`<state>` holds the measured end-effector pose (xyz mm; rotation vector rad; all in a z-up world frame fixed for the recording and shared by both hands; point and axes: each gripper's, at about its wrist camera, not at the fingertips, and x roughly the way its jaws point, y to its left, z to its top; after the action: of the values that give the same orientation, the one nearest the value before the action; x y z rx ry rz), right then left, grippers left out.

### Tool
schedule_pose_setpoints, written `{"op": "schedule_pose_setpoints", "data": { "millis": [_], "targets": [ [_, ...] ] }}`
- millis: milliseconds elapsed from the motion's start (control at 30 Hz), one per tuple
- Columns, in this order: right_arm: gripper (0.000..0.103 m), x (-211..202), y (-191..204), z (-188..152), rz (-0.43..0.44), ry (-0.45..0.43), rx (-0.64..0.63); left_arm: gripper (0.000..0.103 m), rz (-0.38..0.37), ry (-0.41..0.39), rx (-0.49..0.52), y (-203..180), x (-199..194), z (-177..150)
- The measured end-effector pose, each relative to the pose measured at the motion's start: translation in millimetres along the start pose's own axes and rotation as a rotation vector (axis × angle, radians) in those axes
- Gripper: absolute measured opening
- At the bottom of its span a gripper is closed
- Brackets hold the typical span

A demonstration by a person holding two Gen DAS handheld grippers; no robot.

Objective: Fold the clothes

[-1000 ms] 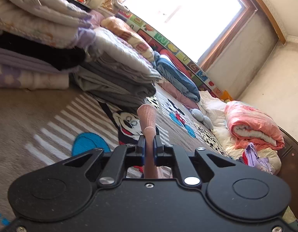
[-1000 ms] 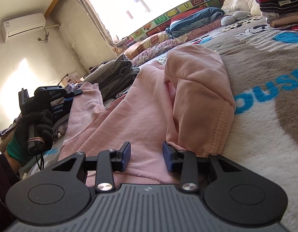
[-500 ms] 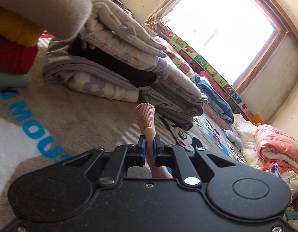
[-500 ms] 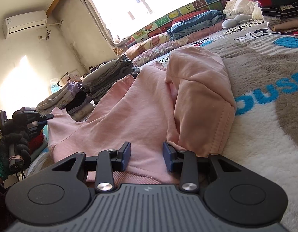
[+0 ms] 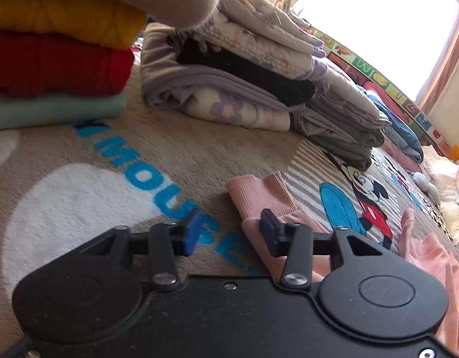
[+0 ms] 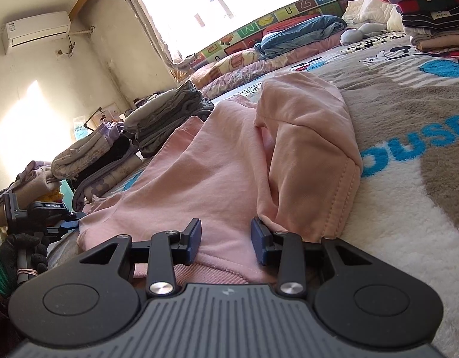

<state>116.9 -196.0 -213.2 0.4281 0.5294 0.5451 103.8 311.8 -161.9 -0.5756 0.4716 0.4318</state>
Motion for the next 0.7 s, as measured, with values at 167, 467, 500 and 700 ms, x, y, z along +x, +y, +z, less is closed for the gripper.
{"op": "schedule_pose_setpoints", "data": {
  "millis": [167, 467, 500, 700],
  "targets": [
    [0.039, -4, 4, 4, -0.016, 0.028, -0.008, 0.070, -0.027, -0.032, -0.029, -11, -23, 1],
    [0.047, -45, 15, 25, 0.046, -0.088, -0.001, 0.103, -0.289, 0.112, 0.169, -124, -53, -34],
    [0.049, -50, 11, 30, 0.048, -0.118, 0.020, 0.103, -0.326, 0.137, 0.199, -140, -57, -43],
    [0.065, -51, -48, 46, 0.034, -0.150, 0.304, 0.102, -0.497, 0.195, 0.318, -215, -80, -80]
  ]
}}
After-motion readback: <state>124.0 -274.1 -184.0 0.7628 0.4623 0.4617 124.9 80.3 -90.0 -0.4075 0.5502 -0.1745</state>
